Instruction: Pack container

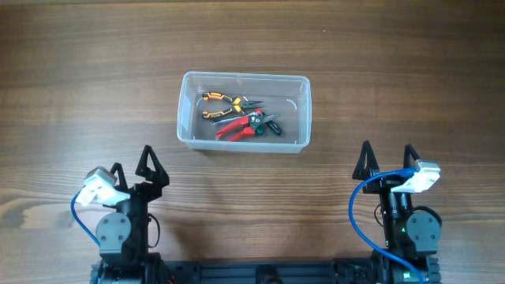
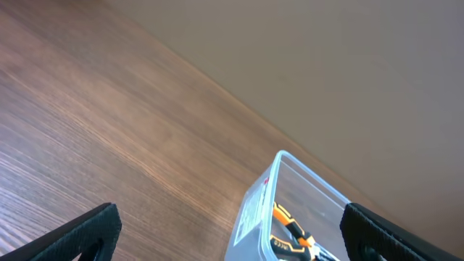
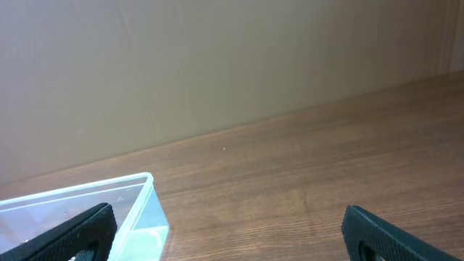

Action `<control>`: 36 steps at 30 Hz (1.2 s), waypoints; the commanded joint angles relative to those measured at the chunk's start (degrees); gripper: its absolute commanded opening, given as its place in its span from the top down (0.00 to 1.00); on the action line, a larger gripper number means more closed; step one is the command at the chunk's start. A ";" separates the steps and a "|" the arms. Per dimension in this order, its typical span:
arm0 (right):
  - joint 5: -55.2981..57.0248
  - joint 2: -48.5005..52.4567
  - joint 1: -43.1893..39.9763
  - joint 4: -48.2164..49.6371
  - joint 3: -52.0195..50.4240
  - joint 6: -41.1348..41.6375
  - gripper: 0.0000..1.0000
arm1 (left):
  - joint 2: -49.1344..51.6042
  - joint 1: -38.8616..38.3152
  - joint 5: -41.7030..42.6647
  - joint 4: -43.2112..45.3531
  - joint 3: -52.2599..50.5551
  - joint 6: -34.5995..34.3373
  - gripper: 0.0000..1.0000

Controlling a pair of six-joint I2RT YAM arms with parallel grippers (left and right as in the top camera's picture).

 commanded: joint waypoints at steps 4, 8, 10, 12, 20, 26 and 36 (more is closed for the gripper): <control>-0.50 -0.63 -0.28 0.22 -0.07 0.70 0.00 | -0.81 -0.33 1.31 -2.73 -0.87 0.63 0.00; -0.50 -0.61 -0.31 0.20 -0.07 0.68 0.00 | -0.81 -0.33 1.57 -2.69 -0.87 12.57 0.00; -0.50 -0.63 -0.31 0.20 -0.07 0.68 0.00 | -0.81 -0.33 1.57 -2.69 -0.87 20.24 0.00; -0.50 -0.61 -0.31 0.20 -0.07 0.68 0.00 | -0.81 -0.33 1.55 -2.73 -0.87 25.83 0.00; -0.50 -0.63 -0.31 0.20 -0.07 0.68 0.00 | -0.81 -0.33 1.53 -2.93 -0.87 34.01 0.00; -0.50 -0.61 -0.31 0.22 -0.07 0.70 0.00 | -0.79 -0.33 1.55 -2.95 -0.87 33.99 0.00; -0.50 -0.63 -0.31 0.22 -0.07 0.70 0.00 | -0.79 -0.33 1.55 -2.95 -0.87 33.99 0.00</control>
